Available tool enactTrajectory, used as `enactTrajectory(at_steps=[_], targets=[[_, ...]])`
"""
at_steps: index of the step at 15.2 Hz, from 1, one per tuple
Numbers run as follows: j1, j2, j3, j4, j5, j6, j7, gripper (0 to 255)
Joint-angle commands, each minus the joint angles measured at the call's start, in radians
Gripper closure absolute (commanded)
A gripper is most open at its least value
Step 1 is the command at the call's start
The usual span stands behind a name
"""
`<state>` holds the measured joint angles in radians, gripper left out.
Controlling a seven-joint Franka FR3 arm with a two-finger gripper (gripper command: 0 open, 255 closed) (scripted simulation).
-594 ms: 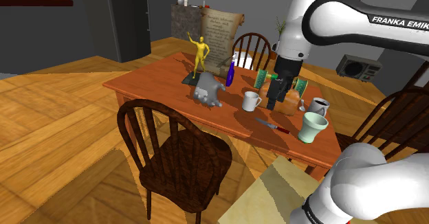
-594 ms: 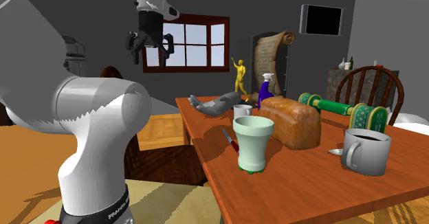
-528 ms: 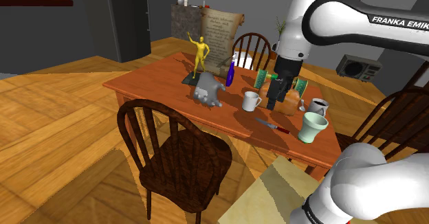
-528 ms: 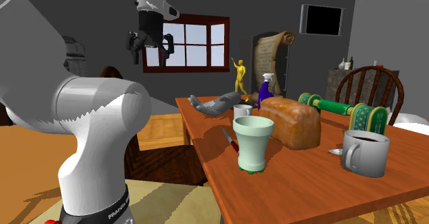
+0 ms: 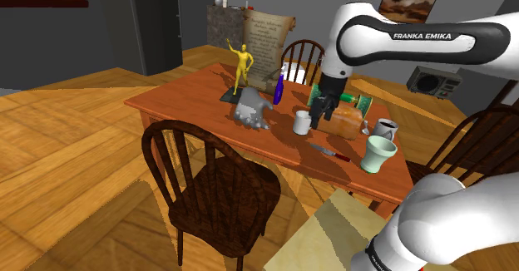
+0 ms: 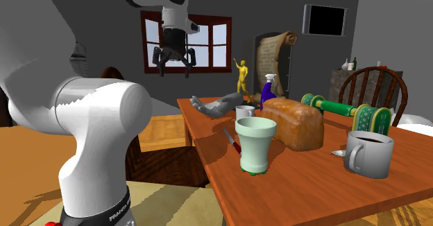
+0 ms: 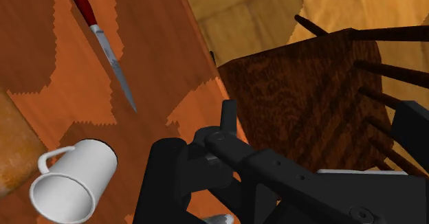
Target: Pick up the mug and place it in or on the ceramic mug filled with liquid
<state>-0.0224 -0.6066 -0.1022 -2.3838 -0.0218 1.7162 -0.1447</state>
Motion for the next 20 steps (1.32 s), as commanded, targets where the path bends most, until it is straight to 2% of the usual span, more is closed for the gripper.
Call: enactTrajectory(at_steps=[1,11,20], targets=[[-0.011,0.056,-0.017,0.001,-0.015,0.062,-0.012,0],[-0.058,0.378,-0.107,0.135,-0.048,0.28,-0.078,0],[-0.104,0.689,-0.17,0.352,-0.01,0.4,-0.149,0]])
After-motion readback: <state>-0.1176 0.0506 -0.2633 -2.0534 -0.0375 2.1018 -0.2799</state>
